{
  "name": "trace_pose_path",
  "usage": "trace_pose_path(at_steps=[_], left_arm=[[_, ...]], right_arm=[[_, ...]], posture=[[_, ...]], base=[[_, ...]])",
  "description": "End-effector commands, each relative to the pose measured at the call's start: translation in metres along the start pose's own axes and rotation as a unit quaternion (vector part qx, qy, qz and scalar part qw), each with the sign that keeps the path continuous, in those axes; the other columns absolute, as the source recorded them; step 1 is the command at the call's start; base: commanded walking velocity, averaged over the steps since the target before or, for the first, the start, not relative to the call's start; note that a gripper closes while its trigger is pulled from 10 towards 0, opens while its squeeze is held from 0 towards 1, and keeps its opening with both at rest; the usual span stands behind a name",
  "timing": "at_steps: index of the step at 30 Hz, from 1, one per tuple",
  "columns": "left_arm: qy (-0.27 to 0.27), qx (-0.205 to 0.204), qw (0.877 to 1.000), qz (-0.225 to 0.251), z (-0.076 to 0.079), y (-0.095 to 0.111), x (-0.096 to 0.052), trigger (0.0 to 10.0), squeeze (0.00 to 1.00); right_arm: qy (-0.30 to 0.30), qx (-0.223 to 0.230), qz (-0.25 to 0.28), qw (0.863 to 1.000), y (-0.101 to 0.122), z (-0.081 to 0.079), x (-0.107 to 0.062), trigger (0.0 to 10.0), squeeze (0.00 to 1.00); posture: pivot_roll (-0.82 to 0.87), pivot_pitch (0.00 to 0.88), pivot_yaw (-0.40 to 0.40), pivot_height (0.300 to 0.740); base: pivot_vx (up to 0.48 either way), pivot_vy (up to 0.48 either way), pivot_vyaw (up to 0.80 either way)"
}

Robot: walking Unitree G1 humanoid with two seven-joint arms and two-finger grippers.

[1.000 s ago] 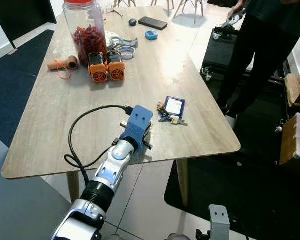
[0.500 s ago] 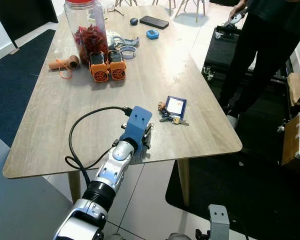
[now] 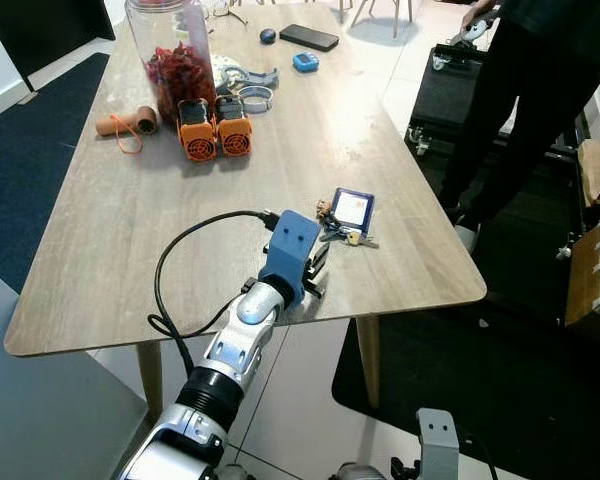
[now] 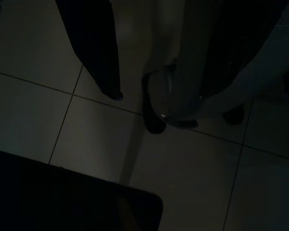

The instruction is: Hang keys on a hook

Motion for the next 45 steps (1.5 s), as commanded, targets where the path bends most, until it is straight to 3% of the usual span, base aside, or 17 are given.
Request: trace_pose_path(at_steps=[1, 9, 15, 22, 32, 45], left_arm=[[-0.008, -0.001, 1.0, -0.004, 0.008, -0.005, 0.0, 10.0, 0.0], [0.055, 0.053, 0.997, 0.013, 0.004, -0.004, 0.006, 10.0, 0.0], [0.071, 0.08, 0.994, 0.008, 0.004, -0.006, 0.009, 10.0, 0.0], [0.08, 0.097, 0.992, -0.002, 0.01, -0.011, 0.01, 10.0, 0.0], [0.103, 0.123, 0.987, -0.012, 0.006, -0.017, 0.01, 10.0, 0.0], [0.107, 0.126, 0.986, -0.009, 0.005, -0.017, 0.011, 10.0, 0.0]], right_arm=[[0.0, 0.001, -0.011, 1.0, -0.007, 0.0, -0.002, 10.0, 0.0], [0.0, -0.001, -0.008, 1.0, -0.006, 0.001, -0.002, 10.0, 0.0], [0.001, -0.002, -0.007, 1.0, -0.005, 0.0, -0.002, 10.0, 0.0], [0.002, -0.002, -0.007, 1.0, -0.006, 0.0, -0.002, 10.0, 0.0], [0.002, 0.0, -0.004, 1.0, -0.005, -0.002, -0.002, 10.0, 0.0], [0.004, 0.0, -0.002, 1.0, -0.005, -0.004, -0.001, 10.0, 0.0]], posture=[[0.01, 0.138, 0.02, 0.74], [0.01, 0.147, 0.022, 0.74], [0.01, 0.149, 0.023, 0.74], [0.01, 0.151, 0.023, 0.74], [0.02, 0.153, 0.025, 0.74], [0.02, 0.155, 0.027, 0.74]], base=[[0.0, 0.0, 0.0], [0.0, 0.0, 0.0], [0.0, 0.0, 0.0], [0.0, 0.0, 0.0], [0.0, 0.0, 0.0], [0.0, 0.0, 0.0]])
Point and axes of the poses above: a point about 5 cm out from each wrist's last joint towards the gripper, its own x axis pointing out of the wrist towards the gripper, its own y axis along the axis of the wrist's last joint, z = x × y, the point moved 1 cm from there along x, pointing out of the wrist towards the gripper, and after that the axes turned 9 degrees about -x, right-handed, at the moved point
